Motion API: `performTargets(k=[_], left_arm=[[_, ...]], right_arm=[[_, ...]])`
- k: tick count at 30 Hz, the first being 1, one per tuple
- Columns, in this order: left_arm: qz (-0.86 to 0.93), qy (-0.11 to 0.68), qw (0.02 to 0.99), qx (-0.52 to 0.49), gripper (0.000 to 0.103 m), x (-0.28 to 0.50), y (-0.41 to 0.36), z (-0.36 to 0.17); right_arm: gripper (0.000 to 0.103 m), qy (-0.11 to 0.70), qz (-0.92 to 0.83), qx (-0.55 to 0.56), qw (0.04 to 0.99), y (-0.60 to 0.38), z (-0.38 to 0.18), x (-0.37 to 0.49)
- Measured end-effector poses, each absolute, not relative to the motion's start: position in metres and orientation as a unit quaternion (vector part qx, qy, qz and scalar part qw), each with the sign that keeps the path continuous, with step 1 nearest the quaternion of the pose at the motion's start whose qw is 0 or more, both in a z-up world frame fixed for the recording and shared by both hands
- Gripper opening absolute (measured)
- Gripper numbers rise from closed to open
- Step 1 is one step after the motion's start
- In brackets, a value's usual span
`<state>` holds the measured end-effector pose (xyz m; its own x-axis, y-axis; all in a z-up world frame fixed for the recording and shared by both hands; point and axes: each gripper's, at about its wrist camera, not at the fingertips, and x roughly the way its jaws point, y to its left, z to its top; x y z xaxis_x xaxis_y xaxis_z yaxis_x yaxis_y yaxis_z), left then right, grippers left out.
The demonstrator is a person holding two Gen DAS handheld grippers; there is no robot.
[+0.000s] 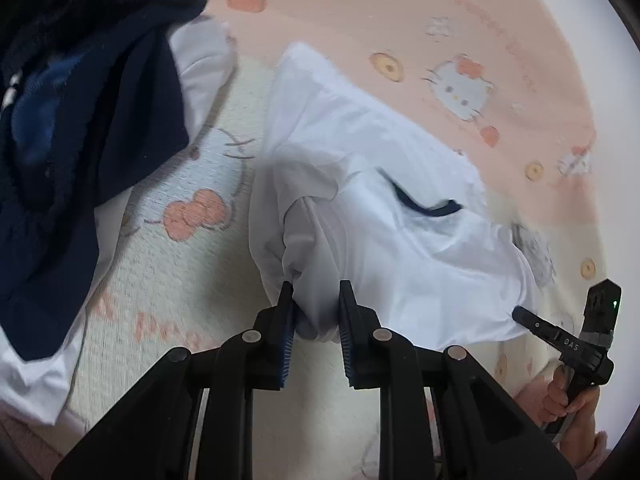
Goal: Fold clothes
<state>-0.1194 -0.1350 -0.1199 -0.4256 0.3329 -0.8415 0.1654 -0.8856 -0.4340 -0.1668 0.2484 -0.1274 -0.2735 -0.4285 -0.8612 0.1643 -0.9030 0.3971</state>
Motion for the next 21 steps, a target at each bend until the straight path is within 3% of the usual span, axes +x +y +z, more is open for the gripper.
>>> performTargets(k=[9,13,17,21], left_arm=[[0.788,-0.252,0.077,-0.557,0.021,-0.053,-0.135,-0.114],[0.755,-0.207,0.063,-0.618,0.021,-0.045,-0.135,-0.136],[0.742,-0.167,0.025,-0.648,0.021,-0.049,-0.140,-0.146],[0.796,-0.153,0.016,-0.586,0.026,-0.056,-0.139,-0.111]], right_arm=[[0.018,-0.128,-0.789,0.574,0.176,0.280,-0.121,-0.091],[0.019,-0.104,-0.758,0.629,0.142,0.296,-0.153,-0.073],[0.050,-0.117,-0.730,0.669,0.082,0.309,-0.171,-0.077],[0.050,-0.070,-0.793,0.601,0.068,0.300,-0.132,-0.067]])
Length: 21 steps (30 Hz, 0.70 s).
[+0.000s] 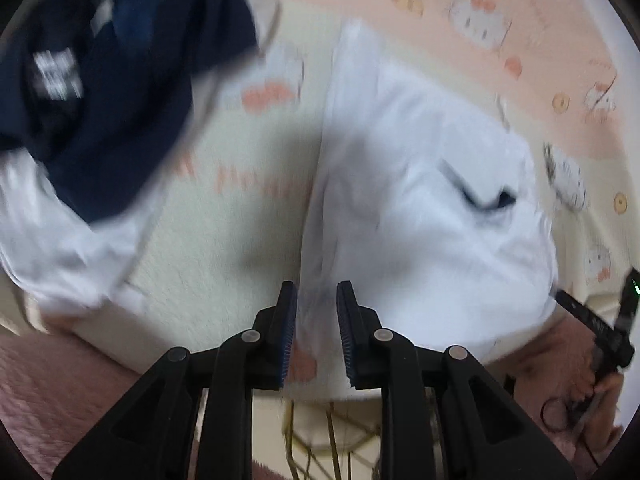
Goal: Fold clothes
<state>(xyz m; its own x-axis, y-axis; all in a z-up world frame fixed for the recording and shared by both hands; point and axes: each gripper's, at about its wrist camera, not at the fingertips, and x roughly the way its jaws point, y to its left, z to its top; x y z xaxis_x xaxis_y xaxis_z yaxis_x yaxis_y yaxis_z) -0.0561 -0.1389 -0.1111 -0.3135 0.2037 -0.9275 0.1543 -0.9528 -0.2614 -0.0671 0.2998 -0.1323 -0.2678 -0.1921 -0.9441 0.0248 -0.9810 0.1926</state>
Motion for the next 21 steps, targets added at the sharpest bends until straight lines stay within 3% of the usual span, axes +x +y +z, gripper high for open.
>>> performTargets(k=[6,12,15,21], left_arm=[[0.821,-0.118,0.091,-0.551,0.028,-0.076,-0.081,-0.103],[0.806,-0.077,0.138,-0.571,0.028,-0.077,-0.016,-0.134],[0.800,-0.058,0.141,-0.581,0.028,-0.073,0.003,-0.148],[0.798,-0.011,0.138,-0.587,0.029,-0.068,0.015,-0.153]], right_arm=[[0.050,0.019,-0.842,0.524,0.126,0.240,-0.092,-0.071],[0.050,0.018,-0.792,0.579,0.193,0.195,-0.135,-0.080],[0.050,0.007,-0.797,0.577,0.180,0.193,-0.147,-0.077],[0.048,0.105,-0.808,0.555,0.165,0.170,-0.153,-0.058]])
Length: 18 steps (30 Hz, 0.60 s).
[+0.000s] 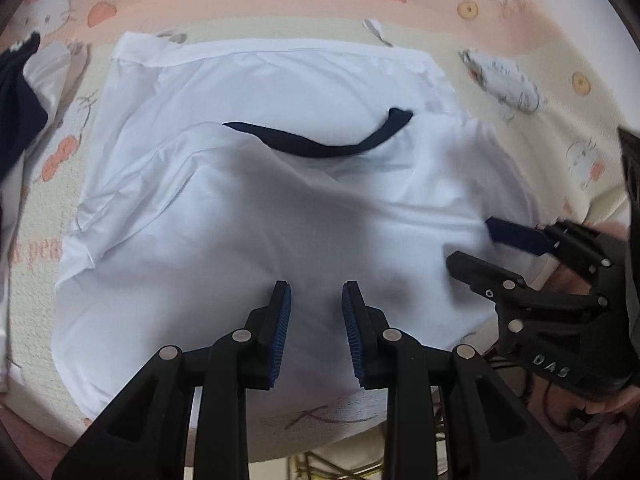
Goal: Fold clothes
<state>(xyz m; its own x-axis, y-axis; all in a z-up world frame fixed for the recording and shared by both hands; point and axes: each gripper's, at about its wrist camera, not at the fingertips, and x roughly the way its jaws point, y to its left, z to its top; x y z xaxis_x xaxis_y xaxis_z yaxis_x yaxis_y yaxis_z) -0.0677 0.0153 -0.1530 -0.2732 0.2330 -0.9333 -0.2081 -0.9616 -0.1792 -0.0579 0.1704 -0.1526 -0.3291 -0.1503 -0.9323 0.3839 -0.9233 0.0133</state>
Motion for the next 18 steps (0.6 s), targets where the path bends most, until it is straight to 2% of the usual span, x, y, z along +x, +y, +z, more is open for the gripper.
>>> performTargets(k=[3,5,7,9,11,13,15,18], left_arm=[[0.789,-0.013,0.139,-0.598,0.028,-0.062,0.006,-0.154],[0.782,-0.032,0.138,-0.607,0.021,-0.057,-0.006,-0.154],[0.774,-0.063,0.131,-0.616,0.014,-0.053,-0.022,-0.155],[0.766,-0.098,0.130,-0.621,0.014,-0.049,-0.036,-0.155],[0.765,-0.138,0.138,-0.613,0.014,-0.046,-0.046,-0.150],[0.781,-0.169,0.137,-0.585,0.016,-0.046,-0.058,-0.135],[0.804,-0.173,0.111,-0.558,0.037,-0.050,-0.075,-0.119],[0.808,-0.143,0.050,-0.569,0.039,-0.064,-0.101,-0.116]], right_arm=[[0.047,0.150,-0.808,0.551,0.145,0.168,-0.153,-0.050],[0.047,0.152,-0.808,0.554,0.132,0.177,-0.151,-0.047],[0.047,0.119,-0.804,0.572,0.112,0.198,-0.150,-0.051],[0.046,0.050,-0.796,0.595,0.100,0.225,-0.150,-0.060],[0.041,-0.018,-0.789,0.607,0.097,0.249,-0.148,-0.066],[0.041,-0.021,-0.800,0.592,0.101,0.250,-0.140,-0.065],[0.042,-0.022,-0.810,0.577,0.106,0.249,-0.132,-0.064],[0.043,0.022,-0.811,0.573,0.118,0.231,-0.133,-0.062]])
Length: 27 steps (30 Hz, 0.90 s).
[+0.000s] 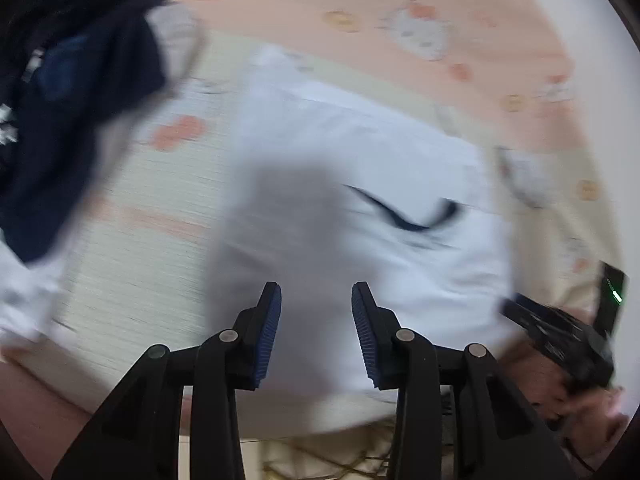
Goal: Fold clothes
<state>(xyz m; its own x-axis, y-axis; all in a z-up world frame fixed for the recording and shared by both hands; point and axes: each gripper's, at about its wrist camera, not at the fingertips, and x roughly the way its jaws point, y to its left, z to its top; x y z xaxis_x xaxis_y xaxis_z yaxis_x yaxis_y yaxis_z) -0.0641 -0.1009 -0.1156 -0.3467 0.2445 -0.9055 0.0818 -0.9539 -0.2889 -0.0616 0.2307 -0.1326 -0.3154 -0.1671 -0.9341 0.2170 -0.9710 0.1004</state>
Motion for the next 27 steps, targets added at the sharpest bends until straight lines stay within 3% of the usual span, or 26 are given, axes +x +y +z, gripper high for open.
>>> performTargets(k=[5,7,9,13,18,27], left_arm=[[0.792,-0.170,0.068,-0.582,0.039,-0.083,-0.129,-0.128],[0.780,-0.197,0.084,-0.587,0.038,-0.092,-0.140,-0.137],[0.772,-0.222,0.102,-0.586,0.030,-0.097,-0.150,-0.142],[0.767,-0.265,0.093,-0.577,0.029,-0.087,-0.168,-0.146],[0.768,-0.244,0.054,-0.590,0.028,-0.061,-0.167,-0.139],[0.759,-0.201,0.108,-0.610,0.023,-0.059,-0.133,-0.141]], right_arm=[[0.043,0.059,-0.804,0.583,0.102,0.215,-0.134,-0.063],[0.043,0.059,-0.811,0.562,0.150,0.195,-0.115,-0.063],[0.043,0.063,-0.807,0.552,0.199,0.166,-0.103,-0.064],[0.043,0.068,-0.784,0.553,0.273,0.101,-0.095,-0.069],[0.043,0.061,-0.742,0.577,0.337,0.032,-0.114,-0.088],[0.040,0.080,-0.673,0.631,0.378,-0.043,-0.149,-0.127]])
